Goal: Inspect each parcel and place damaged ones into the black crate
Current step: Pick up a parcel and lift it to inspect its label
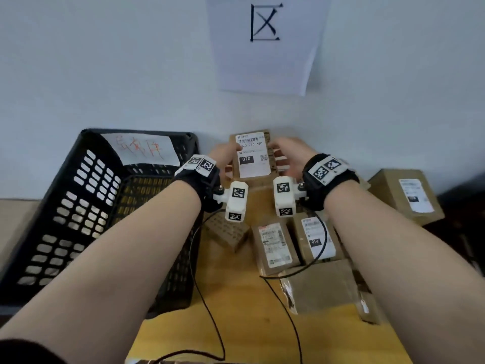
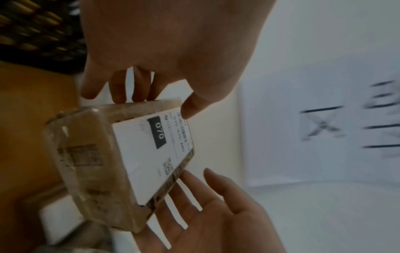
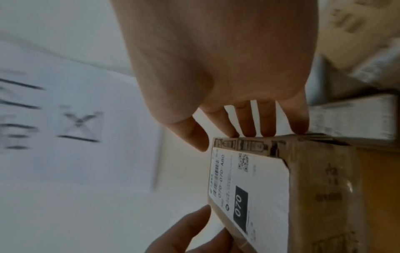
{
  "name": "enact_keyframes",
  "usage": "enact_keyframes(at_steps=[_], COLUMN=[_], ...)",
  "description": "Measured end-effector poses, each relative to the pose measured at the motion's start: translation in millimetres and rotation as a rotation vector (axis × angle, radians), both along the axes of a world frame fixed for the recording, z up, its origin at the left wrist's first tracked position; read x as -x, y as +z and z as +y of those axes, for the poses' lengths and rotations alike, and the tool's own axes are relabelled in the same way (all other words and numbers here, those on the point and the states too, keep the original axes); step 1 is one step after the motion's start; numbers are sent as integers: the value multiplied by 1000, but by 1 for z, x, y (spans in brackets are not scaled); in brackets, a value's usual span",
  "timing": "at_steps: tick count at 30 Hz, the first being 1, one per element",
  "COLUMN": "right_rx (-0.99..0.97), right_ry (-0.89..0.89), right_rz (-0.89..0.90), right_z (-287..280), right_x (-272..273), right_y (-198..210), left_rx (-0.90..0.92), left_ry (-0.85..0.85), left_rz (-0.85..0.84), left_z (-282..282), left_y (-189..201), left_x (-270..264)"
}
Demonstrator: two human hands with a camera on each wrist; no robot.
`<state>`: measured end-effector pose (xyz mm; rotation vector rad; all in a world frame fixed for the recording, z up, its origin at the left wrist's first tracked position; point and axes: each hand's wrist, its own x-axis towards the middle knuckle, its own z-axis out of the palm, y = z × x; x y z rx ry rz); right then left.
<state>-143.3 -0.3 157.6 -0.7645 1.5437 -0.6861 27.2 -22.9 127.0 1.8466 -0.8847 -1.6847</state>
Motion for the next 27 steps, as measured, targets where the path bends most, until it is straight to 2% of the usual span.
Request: enact_keyframes(at_steps=[3, 10, 17, 27], right_rx=[110, 326, 501, 760], right_ry=[6, 30, 0, -45], right_rz=[67, 59, 10, -91], right_z=[7, 26, 41, 51], right_x=[-5, -26, -38, -13], right_y=[54, 158, 226, 302], left_rx=[103, 308, 485, 796], left_ry=[2, 84, 148, 204], left_rz=[15, 63, 132, 150], left_z=[11, 33, 51, 68], left_y=[58, 163, 240, 333], left_x=[-5, -32, -40, -15])
